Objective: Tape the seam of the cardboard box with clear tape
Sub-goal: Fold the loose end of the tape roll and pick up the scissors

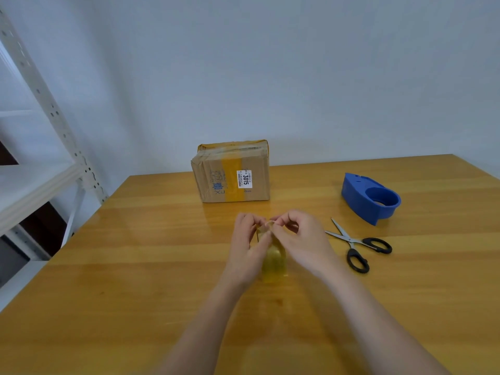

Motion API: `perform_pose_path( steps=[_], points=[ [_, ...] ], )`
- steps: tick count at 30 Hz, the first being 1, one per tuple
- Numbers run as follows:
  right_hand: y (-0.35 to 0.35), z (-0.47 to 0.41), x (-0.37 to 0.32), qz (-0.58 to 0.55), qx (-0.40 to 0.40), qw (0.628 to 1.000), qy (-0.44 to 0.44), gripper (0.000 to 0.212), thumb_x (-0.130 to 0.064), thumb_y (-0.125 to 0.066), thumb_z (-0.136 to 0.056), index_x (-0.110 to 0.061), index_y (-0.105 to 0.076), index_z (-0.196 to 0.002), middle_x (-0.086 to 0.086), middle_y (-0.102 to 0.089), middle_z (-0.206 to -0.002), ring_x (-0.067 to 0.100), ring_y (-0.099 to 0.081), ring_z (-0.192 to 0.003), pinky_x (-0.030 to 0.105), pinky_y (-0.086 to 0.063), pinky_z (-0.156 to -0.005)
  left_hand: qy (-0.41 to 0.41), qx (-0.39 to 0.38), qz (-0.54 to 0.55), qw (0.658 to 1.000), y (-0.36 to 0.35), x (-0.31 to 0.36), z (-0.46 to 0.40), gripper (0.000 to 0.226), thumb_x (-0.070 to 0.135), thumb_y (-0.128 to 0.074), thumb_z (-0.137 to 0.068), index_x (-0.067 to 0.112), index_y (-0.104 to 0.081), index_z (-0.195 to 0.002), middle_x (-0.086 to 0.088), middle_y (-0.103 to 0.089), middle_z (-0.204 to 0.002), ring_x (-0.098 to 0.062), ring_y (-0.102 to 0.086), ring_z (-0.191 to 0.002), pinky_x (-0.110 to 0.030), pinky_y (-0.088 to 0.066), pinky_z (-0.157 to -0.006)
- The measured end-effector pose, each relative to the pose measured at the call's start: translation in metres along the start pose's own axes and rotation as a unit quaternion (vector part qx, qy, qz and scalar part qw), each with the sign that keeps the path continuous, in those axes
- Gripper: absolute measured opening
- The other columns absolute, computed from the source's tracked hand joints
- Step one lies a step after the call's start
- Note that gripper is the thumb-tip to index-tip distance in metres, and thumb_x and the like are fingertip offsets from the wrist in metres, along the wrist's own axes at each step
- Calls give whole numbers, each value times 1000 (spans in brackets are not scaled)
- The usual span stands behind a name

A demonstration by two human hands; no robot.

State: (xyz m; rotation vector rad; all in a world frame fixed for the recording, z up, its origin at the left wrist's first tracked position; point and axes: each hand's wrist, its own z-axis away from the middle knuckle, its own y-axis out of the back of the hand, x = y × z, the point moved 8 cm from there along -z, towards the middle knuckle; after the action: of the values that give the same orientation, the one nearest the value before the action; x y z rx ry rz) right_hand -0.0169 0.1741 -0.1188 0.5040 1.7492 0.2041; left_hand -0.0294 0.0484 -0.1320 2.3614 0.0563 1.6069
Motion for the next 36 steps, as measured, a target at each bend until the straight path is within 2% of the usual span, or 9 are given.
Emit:
perform_pose_path(
  steps=[4,7,11,14,17,21,24,30,36],
  points=[
    [0,-2,-2,0,-66,998,-14,16,-18,-62,-85,-10,-71,-74,-9,-65,-104,-2,-57,-99,17,-43,-84,-11,-19,-11,1000,0,-1,0,22,35,-56,-76,17,-54,-90,-4,-48,-101,-19,-53,-105,-30,-45,-93],
    [0,-2,-3,-14,-113,993,-21,20,-25,-63,-86,-12,-73,-75,-11,-65,-106,-2,-56,-102,24,-41,-89,-8,-31,6,999,-1,-3,-1,15,29,-58,-81,19,-55,-90,-7,-48,-104,-16,-53,-103,-25,-45,-92],
    [4,-3,-10,55,-104,993,5,14,-29,-66,-86,-20,-69,-76,-13,-67,-101,1,-58,-101,26,-45,-93,-5,-40,14,999,-3,-4,-1,12,24,-56,-82,16,-55,-92,-10,-50,-106,-14,-53,-101,-19,-43,-86],
    [9,-4,-12,60,-79,995,10,12,-28,-62,-90,-23,-66,-79,-11,-70,-92,-3,-61,-89,26,-50,-83,-14,-46,22,999,-3,-5,0,24,31,-55,-80,13,-55,-95,-12,-50,-106,-18,-53,-103,-25,-46,-91],
    [8,-6,-10,70,-63,996,2,11,-28,-62,-90,-21,-65,-82,-10,-69,-88,-3,-60,-83,22,-44,-70,-21,-58,25,998,-3,-7,2,24,36,-59,-82,18,-55,-97,-6,-49,-106,-16,-54,-105,-24,-44,-93],
    [7,-10,-26,166,-71,982,55,13,-23,-62,-90,-20,-60,-77,-2,-65,-78,13,-58,-74,25,-42,-61,-14,-92,31,995,-3,-9,3,21,33,-63,-84,21,-54,-99,-5,-46,-108,-10,-53,-110,-24,-41,-101],
    [3,-12,-33,212,-88,970,74,15,-20,-60,-91,-19,-55,-77,-5,-57,-71,14,-51,-66,24,-36,-55,-8,-108,31,994,-3,-10,4,18,27,-63,-86,21,-53,-100,-8,-45,-111,-12,-52,-111,-28,-40,-106],
    [1,-15,-34,248,-72,962,89,14,-22,-55,-94,-20,-49,-81,-1,-58,-77,19,-51,-71,27,-34,-55,-5,-107,28,994,-3,-8,4,27,33,-63,-83,17,-53,-103,-11,-43,-114,-19,-51,-114,-29,-40,-105],
    [0,-17,-39,257,-69,958,104,13,-27,-48,-97,-20,-46,-87,2,-72,-86,23,-64,-82,40,-50,-72,-8,-117,35,993,-2,-4,7,21,22,-63,-85,14,-52,-101,-13,-43,-113,-20,-52,-113,-33,-39,-109]
  ],
)
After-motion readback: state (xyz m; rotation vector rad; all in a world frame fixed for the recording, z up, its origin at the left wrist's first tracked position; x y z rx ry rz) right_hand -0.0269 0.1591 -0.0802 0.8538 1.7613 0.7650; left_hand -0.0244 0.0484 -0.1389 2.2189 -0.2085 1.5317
